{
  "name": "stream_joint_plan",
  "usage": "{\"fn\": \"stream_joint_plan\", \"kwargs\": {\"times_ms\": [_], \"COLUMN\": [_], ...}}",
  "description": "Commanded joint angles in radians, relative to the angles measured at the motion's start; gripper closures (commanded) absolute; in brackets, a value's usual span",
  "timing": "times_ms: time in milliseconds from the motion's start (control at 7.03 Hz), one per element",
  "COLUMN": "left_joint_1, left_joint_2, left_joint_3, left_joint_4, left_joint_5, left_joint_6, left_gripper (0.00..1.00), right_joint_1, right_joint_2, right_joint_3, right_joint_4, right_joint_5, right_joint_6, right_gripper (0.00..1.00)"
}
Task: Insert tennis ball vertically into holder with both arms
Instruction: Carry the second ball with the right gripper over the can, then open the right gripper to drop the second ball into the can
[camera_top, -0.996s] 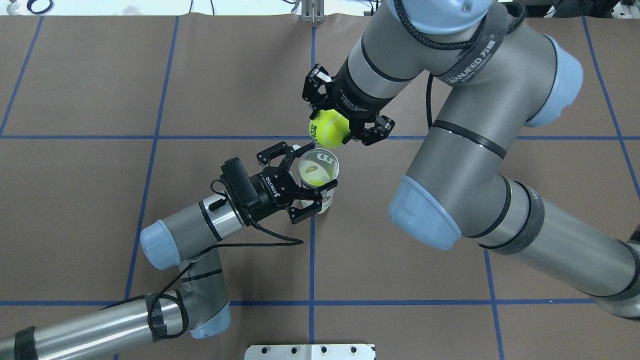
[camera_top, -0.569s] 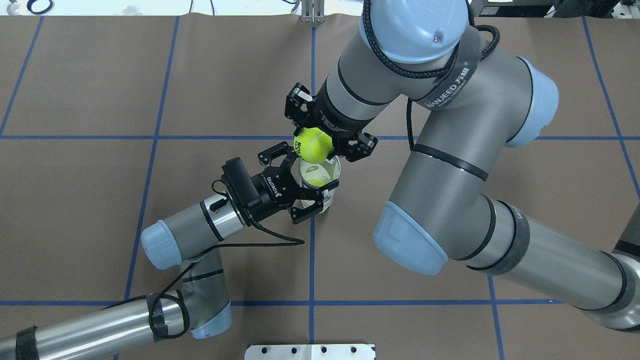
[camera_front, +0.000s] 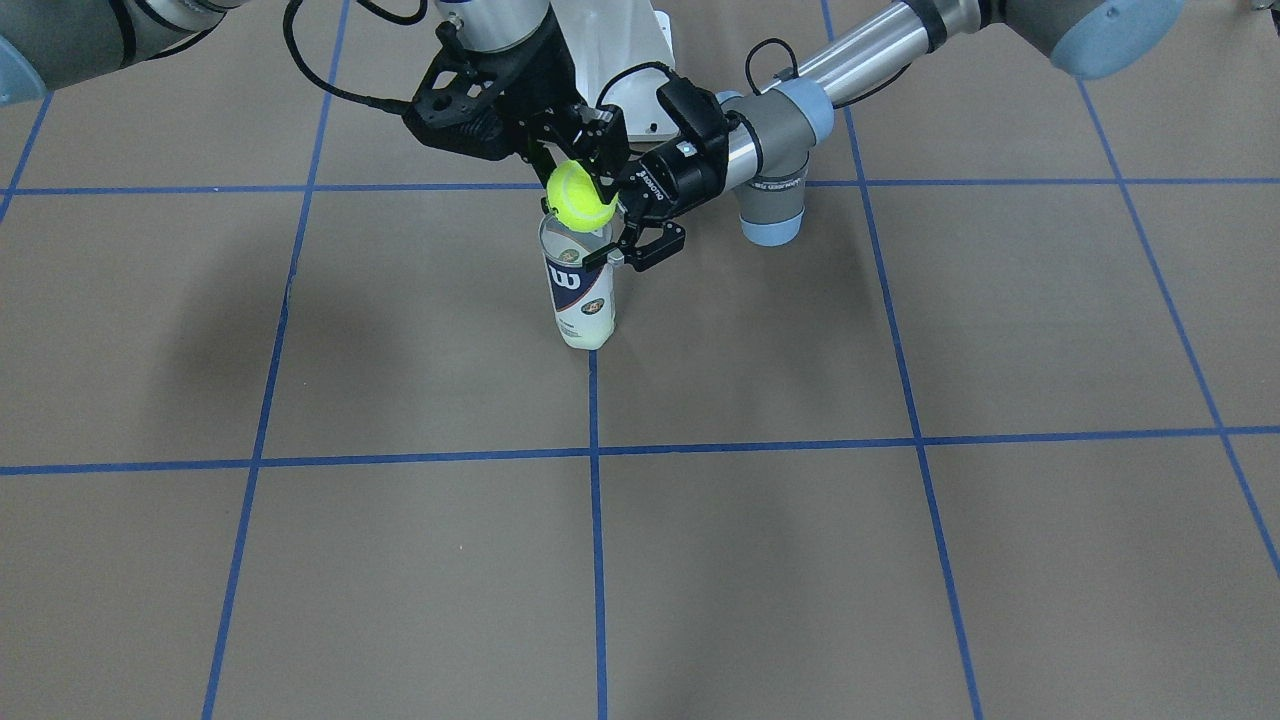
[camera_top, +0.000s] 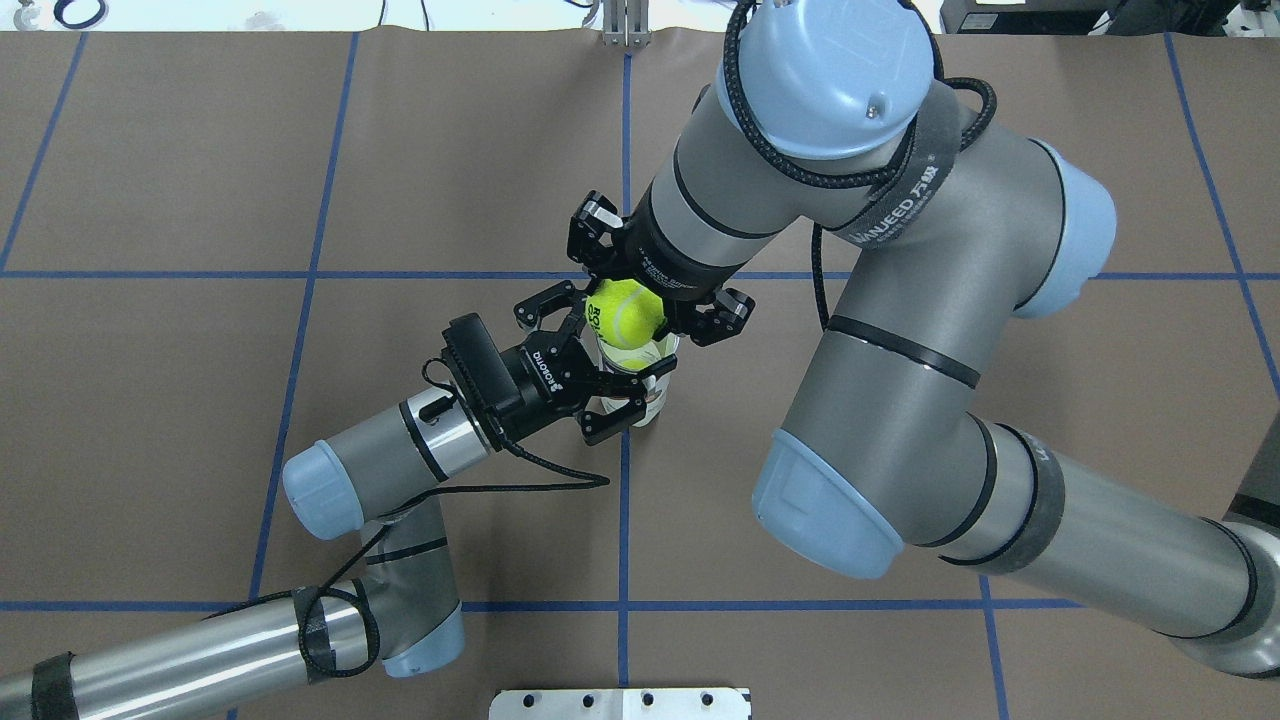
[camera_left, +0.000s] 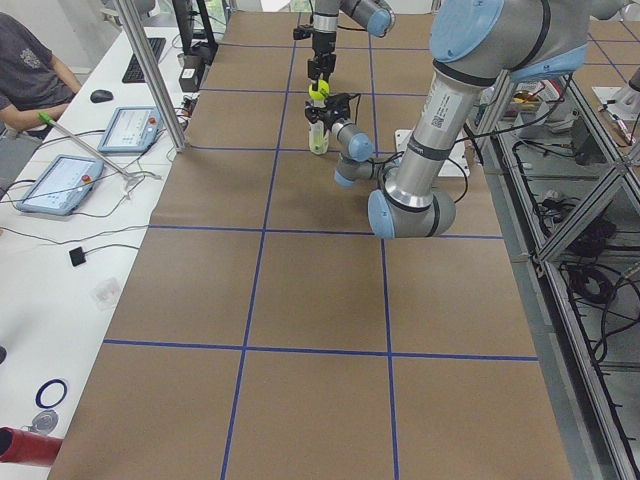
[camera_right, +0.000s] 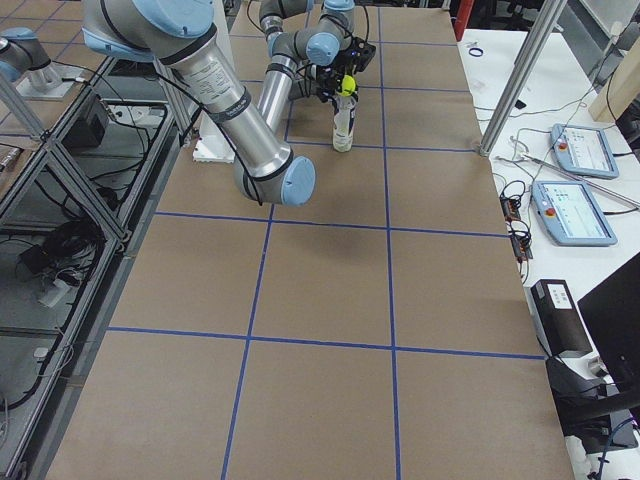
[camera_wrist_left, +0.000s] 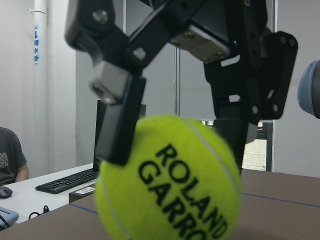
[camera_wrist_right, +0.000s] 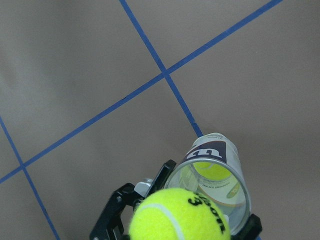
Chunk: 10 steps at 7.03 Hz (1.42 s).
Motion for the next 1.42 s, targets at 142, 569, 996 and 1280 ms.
{"fn": "stream_joint_plan", "kwargs": {"times_ms": [142,569,996,1280], "left_joint_1": [0.0,0.002,-0.005,-0.027], "left_joint_2": [0.0,0.0,0.007,0.082], "left_joint_3": [0.0,0.0,-0.053,-0.128], "left_joint_4": [0.001,0.001,-0.001,0.001], "left_joint_5": [0.002,0.002,0.007,0.014], "left_joint_6": [0.0,0.0,-0.034,-0.037], "left_gripper": [0.13,0.12,0.08,0.07], "right_joint_1": [-0.006,-0.008,0.036,0.116], "right_joint_2": [-0.016,-0.024,-0.064,-0.114], "right_joint_3": [0.007,0.005,0.011,0.01], "right_joint_4": [-0.006,-0.004,-0.004,-0.001], "right_joint_5": [-0.004,-0.004,0.006,0.016], "right_joint_6": [0.003,0.002,-0.011,-0.085], "right_gripper": [0.01,0.0,0.0,0.0]}}
